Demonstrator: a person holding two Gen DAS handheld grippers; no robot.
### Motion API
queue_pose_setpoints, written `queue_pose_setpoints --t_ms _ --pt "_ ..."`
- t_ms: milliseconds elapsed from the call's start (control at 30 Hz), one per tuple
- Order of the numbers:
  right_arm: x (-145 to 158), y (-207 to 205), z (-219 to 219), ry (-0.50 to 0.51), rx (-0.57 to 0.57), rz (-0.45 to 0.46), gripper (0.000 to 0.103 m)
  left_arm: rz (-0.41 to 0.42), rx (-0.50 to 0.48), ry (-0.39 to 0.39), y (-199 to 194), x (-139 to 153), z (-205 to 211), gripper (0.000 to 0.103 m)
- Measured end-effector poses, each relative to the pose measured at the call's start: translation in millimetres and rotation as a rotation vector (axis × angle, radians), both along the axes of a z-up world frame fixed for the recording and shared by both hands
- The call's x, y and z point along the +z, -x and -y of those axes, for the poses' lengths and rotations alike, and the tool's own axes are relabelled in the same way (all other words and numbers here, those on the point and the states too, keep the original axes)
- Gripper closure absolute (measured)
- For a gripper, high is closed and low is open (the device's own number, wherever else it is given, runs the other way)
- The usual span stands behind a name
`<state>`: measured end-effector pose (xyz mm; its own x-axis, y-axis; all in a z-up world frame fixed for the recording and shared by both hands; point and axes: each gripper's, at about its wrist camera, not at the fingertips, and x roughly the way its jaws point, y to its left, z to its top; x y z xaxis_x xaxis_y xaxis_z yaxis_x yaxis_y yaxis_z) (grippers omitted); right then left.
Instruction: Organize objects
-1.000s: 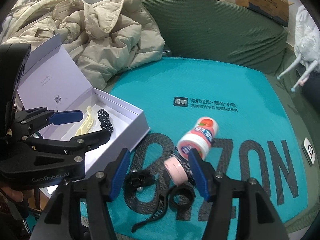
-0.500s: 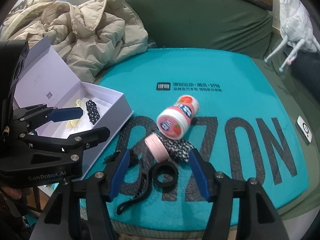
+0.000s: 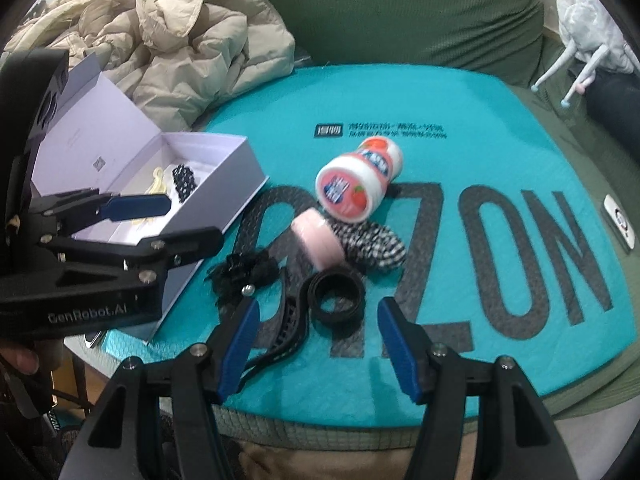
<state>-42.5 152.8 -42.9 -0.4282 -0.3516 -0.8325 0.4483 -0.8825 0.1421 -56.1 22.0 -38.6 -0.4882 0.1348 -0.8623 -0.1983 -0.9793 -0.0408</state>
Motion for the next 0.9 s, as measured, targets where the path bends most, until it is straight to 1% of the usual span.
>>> queue_pose_setpoints --t_ms 167,367,500,567,600,667,700,800,900 --pt "-9.1 -2.9 4.5 0.003 0.009 0.028 0.041 0.000 -0.017 -0.018 -1.3 -1.3 -1.3 0.036" --pt "-20.9 -2.3 10.4 0.020 0.018 0.073 0.041 0.006 -0.041 -0.018 0.3 -5.5 -6.1 0.036" --pt "-30.1 -0.1 13.3 0.010 0.016 0.094 0.041 0.009 -0.050 -0.021 2.2 -7.7 -7.3 0.037" --pt "-34.8 1.7 12.9 0.022 0.014 0.113 0.045 0.014 -0.053 -0.023 2.7 -9.3 -8.7 0.037" --pt "-36.3 2.5 12.1 0.025 0.013 0.119 0.049 0.017 -0.056 -0.024 2.9 -10.2 -9.4 0.037" --pt "-40.9 4.2 10.4 0.024 0.007 0.134 0.059 0.022 -0.064 -0.025 2.9 -12.1 -11.7 0.038" --pt "-42.4 4.8 9.3 0.024 0.006 0.139 0.066 0.025 -0.069 -0.024 2.8 -13.1 -13.1 0.038" --pt "-44.7 6.9 5.3 0.055 0.006 0.154 0.069 0.037 -0.084 -0.025 4.0 -16.7 -17.5 0.039" --pt "-44.8 7.2 3.3 0.051 0.006 0.147 0.070 0.049 -0.097 -0.034 4.5 -20.5 -20.9 0.042"
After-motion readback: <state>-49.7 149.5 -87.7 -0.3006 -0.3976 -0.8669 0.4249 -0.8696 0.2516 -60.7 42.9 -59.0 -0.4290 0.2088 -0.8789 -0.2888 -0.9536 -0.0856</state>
